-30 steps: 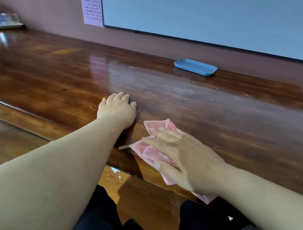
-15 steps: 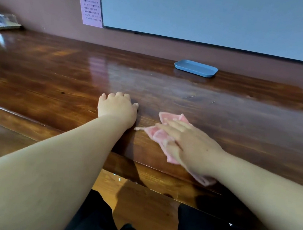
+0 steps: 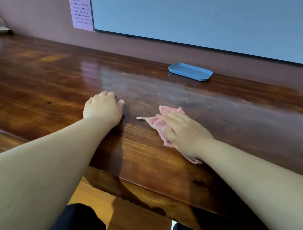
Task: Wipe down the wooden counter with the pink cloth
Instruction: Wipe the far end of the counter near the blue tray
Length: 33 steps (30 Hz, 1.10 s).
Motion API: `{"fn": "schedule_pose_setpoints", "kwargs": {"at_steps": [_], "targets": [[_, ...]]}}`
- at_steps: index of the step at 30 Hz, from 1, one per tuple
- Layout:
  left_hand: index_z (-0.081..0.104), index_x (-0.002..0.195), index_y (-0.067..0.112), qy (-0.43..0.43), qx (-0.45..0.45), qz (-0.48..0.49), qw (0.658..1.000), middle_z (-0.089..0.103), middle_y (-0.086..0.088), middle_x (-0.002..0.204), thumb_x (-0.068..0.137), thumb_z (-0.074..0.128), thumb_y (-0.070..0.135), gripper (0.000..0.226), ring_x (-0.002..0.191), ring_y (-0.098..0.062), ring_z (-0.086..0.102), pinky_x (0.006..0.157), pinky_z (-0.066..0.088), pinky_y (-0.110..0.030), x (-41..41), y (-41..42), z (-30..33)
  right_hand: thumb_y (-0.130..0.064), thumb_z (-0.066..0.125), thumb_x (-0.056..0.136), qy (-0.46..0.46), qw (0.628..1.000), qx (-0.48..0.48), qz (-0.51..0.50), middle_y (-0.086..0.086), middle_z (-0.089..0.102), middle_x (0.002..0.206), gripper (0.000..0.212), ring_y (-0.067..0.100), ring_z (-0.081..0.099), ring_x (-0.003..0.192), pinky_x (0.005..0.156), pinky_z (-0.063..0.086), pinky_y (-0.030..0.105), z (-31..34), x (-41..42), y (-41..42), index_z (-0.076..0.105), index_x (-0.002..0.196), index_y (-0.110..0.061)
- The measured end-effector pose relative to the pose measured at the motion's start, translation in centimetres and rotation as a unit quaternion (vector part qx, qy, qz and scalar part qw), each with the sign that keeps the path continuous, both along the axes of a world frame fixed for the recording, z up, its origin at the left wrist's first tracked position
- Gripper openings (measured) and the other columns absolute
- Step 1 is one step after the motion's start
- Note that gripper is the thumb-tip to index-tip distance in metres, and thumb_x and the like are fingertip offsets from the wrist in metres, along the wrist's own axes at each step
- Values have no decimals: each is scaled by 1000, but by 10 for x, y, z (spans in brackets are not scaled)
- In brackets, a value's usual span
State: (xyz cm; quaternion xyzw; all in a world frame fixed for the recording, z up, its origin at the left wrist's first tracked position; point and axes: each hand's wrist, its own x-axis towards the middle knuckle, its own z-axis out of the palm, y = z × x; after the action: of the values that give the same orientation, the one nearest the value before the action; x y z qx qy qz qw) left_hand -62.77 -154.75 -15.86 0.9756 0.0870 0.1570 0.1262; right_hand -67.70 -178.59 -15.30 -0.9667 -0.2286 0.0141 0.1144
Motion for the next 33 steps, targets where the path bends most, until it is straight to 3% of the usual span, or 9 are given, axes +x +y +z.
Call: {"fn": "schedule_pose_setpoints", "kwargs": {"at_steps": [3,7,10,14,19,22,26,29,33], "targets": [[50,137,18,8,-10,3,1000,49,-8,141,98,37,44,48,128,-30,44,107,31,-43,5,2,2,-39,22,108,-27,999,-18,-38,-1,33,161,47,17,21,149,121,16,37,2,20,12,46,145,-22],[48,139,19,18,-12,-5,1000,48,-7,143,98,37,46,50,130,-29,43,106,31,-43,14,9,1,-47,22,106,-35,998,-32,34,-4,27,165,54,14,15,153,123,14,34,-9,7,-1,35,154,-29],[45,141,20,37,-24,6,999,45,-7,146,98,37,48,52,132,-31,41,106,32,-44,24,16,0,-44,22,108,-5,1000,0,8,-10,20,167,51,10,12,153,119,13,29,-5,25,-3,29,157,-32],[44,142,20,53,-40,2,998,44,-6,147,98,37,47,52,133,-31,40,106,32,-43,35,6,-1,-40,21,109,-17,998,-13,-57,-5,24,165,51,14,15,152,122,11,34,2,57,14,33,156,-27],[40,145,20,43,-7,-38,998,40,-3,150,99,38,46,53,136,-28,36,113,24,-43,52,-9,-2,-45,25,107,-52,998,-17,34,-4,33,162,52,13,20,151,119,16,30,-10,44,-3,40,153,-26],[39,145,19,48,5,-27,998,37,-1,153,100,35,47,53,140,-26,31,116,20,-43,61,-2,-7,-44,23,107,-22,1000,13,12,-11,24,165,51,10,13,152,112,15,24,-12,65,-8,34,155,-32],[27,150,21,87,16,-20,996,18,3,160,101,22,51,59,148,-17,10,119,5,-43,68,0,-16,-37,20,106,-13,997,9,-70,-2,29,164,51,18,20,151,122,18,36,-2,112,4,41,152,-27],[19,153,22,109,15,-18,994,9,3,162,101,18,52,60,148,-16,3,120,1,-42,68,1,-18,-35,22,104,-29,996,-15,-89,2,41,154,48,25,33,141,116,29,44,-4,123,11,51,140,-25],[14,154,22,101,30,-14,994,5,4,162,100,14,51,61,148,-15,1,120,1,-41,67,1,-23,-43,22,105,-13,1000,4,-15,-8,32,162,50,16,16,152,117,22,40,-13,115,0,48,145,-31]]}}
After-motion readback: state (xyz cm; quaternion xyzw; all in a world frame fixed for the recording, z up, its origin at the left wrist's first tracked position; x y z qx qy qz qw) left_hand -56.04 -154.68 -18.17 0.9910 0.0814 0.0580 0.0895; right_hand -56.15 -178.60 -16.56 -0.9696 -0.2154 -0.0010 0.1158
